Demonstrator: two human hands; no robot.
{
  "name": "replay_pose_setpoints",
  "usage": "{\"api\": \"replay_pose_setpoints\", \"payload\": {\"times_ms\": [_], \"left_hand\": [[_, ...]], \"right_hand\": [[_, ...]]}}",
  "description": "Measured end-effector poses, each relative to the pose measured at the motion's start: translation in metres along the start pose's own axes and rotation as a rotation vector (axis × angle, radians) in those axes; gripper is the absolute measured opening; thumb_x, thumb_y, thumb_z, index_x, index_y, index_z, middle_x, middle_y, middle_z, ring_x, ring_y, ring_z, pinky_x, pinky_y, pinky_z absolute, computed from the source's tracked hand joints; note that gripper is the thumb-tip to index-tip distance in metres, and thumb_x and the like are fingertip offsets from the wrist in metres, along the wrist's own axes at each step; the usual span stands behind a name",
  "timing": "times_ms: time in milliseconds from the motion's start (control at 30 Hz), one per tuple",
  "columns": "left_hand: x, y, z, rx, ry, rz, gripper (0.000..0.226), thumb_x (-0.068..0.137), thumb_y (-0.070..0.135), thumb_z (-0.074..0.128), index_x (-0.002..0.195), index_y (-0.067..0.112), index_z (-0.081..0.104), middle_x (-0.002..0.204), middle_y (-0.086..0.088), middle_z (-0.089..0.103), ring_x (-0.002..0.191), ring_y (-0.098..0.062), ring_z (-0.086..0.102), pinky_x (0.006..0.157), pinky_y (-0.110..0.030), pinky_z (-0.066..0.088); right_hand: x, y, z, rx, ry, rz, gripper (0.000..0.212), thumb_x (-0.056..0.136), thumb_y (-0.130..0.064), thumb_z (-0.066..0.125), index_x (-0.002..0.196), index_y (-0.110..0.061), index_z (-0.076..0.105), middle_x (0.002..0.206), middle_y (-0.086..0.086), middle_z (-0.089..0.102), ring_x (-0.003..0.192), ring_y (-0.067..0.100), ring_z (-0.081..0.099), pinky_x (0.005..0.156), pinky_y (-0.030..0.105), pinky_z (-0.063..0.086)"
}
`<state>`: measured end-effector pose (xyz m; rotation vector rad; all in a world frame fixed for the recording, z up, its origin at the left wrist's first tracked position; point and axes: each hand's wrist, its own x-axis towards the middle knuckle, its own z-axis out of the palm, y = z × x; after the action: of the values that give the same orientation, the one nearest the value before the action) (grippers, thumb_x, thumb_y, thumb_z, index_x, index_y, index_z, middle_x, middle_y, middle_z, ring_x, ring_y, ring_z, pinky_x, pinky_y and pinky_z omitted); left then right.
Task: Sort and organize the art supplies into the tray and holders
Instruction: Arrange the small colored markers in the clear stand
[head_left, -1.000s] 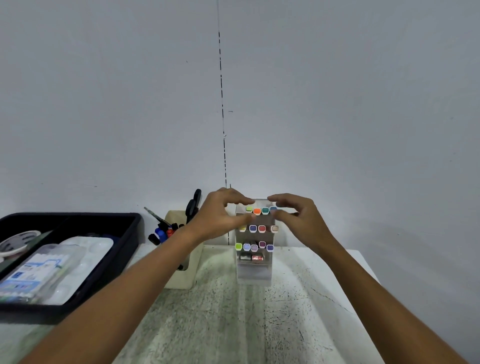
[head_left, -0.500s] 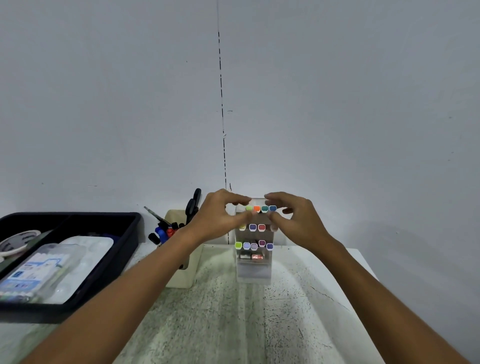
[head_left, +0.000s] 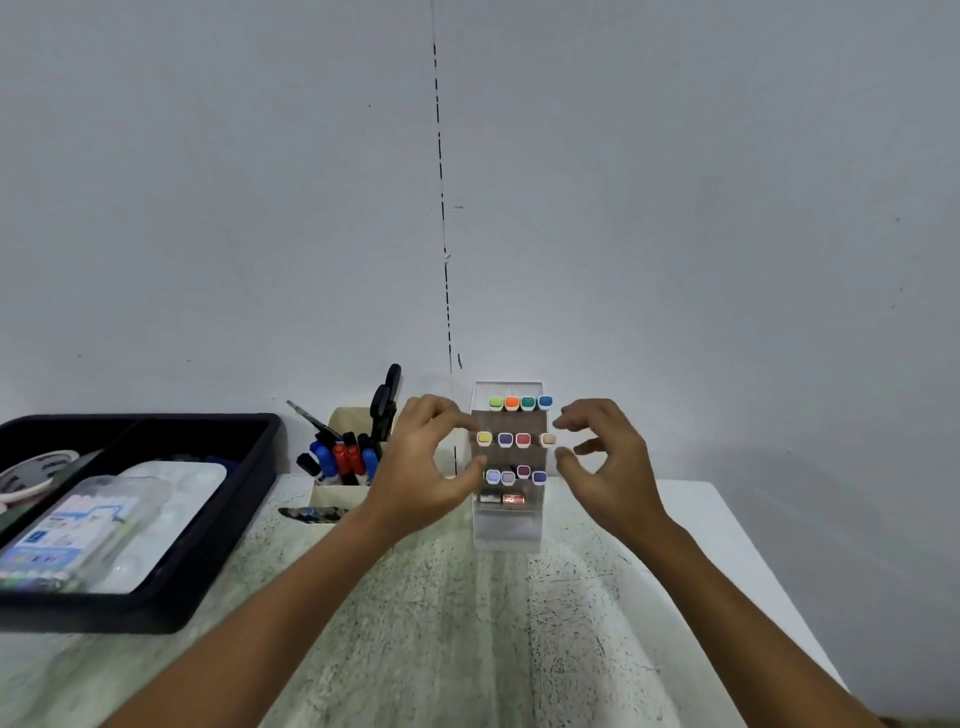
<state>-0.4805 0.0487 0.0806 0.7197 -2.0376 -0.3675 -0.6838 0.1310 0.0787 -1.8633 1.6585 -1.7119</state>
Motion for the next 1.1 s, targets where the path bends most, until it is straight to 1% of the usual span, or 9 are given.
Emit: {"api": "replay_pose_setpoints", "payload": {"times_ms": [100,233,367,433,500,567,667,733,1100], "left_hand": [[-0.003,-0.001,0.004,0.015,-0.005,-0.035,0.042,0.073,0.040,0.065,0.109,0.017,0.067,0.103,0.008,0.049,0.103,-0.009,0.048,0.082,-0.021,0.042],[-0.004,-0.003,0.007,-0.019,0.004,-0.125,0.042,0.073,0.039,0.069,0.110,0.019,0.070,0.105,0.012,0.049,0.106,-0.009,0.050,0.082,-0.025,0.044],[-0.005,0.004,0.011,-0.126,-0.044,-0.278,0.043,0.080,0.044,0.062,0.114,0.018,0.069,0.131,0.012,0.046,0.121,-0.005,0.045,0.088,-0.034,0.052],[-0.003,0.011,0.012,-0.149,-0.063,-0.285,0.036,0.089,0.040,0.059,0.115,0.017,0.069,0.137,0.011,0.045,0.121,-0.002,0.044,0.090,-0.022,0.050],[-0.001,0.015,0.012,-0.143,-0.100,-0.297,0.029,0.096,0.028,0.056,0.117,0.013,0.068,0.127,0.010,0.048,0.112,0.003,0.045,0.082,0.002,0.036],[0.002,0.011,0.015,-0.161,-0.127,-0.334,0.028,0.096,0.021,0.055,0.118,0.007,0.066,0.123,0.006,0.051,0.100,0.007,0.048,0.076,0.006,0.033],[0.006,0.003,0.016,-0.259,-0.166,-0.411,0.038,0.091,0.033,0.058,0.119,0.008,0.067,0.131,0.002,0.052,0.109,-0.006,0.055,0.093,-0.022,0.049],[0.008,-0.001,0.016,-0.306,-0.196,-0.473,0.033,0.093,0.029,0.058,0.118,0.009,0.067,0.131,0.001,0.051,0.114,-0.018,0.057,0.095,-0.040,0.052],[0.018,0.006,0.019,-0.321,-0.254,-0.490,0.023,0.096,0.018,0.055,0.110,0.010,0.071,0.121,0.004,0.055,0.108,-0.018,0.059,0.096,-0.042,0.050]], "right_hand": [[-0.005,0.008,0.008,-0.103,-0.064,-0.028,0.031,0.076,-0.014,0.073,0.104,-0.024,0.063,0.116,-0.009,0.051,0.110,0.001,0.050,0.079,0.009,0.045],[-0.004,0.004,0.014,-0.031,-0.036,0.096,0.040,0.077,-0.008,0.075,0.106,-0.030,0.057,0.113,-0.008,0.055,0.102,0.005,0.055,0.072,0.013,0.049],[-0.001,0.004,0.017,0.155,-0.005,0.266,0.026,0.084,-0.007,0.070,0.101,-0.024,0.060,0.106,-0.007,0.065,0.100,0.010,0.062,0.065,0.016,0.052],[-0.002,0.005,0.017,0.203,0.007,0.290,0.019,0.088,-0.005,0.064,0.098,-0.020,0.062,0.101,-0.006,0.068,0.095,0.015,0.066,0.067,0.026,0.057],[-0.002,0.007,0.017,0.225,0.022,0.299,0.012,0.091,-0.005,0.061,0.096,-0.016,0.064,0.097,-0.002,0.070,0.091,0.020,0.067,0.068,0.038,0.060],[-0.002,0.007,0.018,0.232,0.031,0.306,0.008,0.091,-0.008,0.061,0.094,-0.014,0.066,0.094,0.001,0.071,0.090,0.022,0.068,0.066,0.041,0.060],[-0.002,0.005,0.021,0.225,0.035,0.306,0.012,0.090,-0.009,0.063,0.089,-0.020,0.067,0.096,0.002,0.071,0.091,0.021,0.068,0.065,0.041,0.060],[-0.002,0.004,0.021,0.243,0.045,0.309,0.016,0.089,-0.007,0.063,0.086,-0.022,0.068,0.094,0.002,0.072,0.089,0.019,0.069,0.065,0.042,0.060],[0.002,0.010,0.020,0.260,0.058,0.351,0.012,0.087,-0.006,0.067,0.084,-0.018,0.070,0.089,0.000,0.073,0.085,0.025,0.069,0.073,0.050,0.058]]}}
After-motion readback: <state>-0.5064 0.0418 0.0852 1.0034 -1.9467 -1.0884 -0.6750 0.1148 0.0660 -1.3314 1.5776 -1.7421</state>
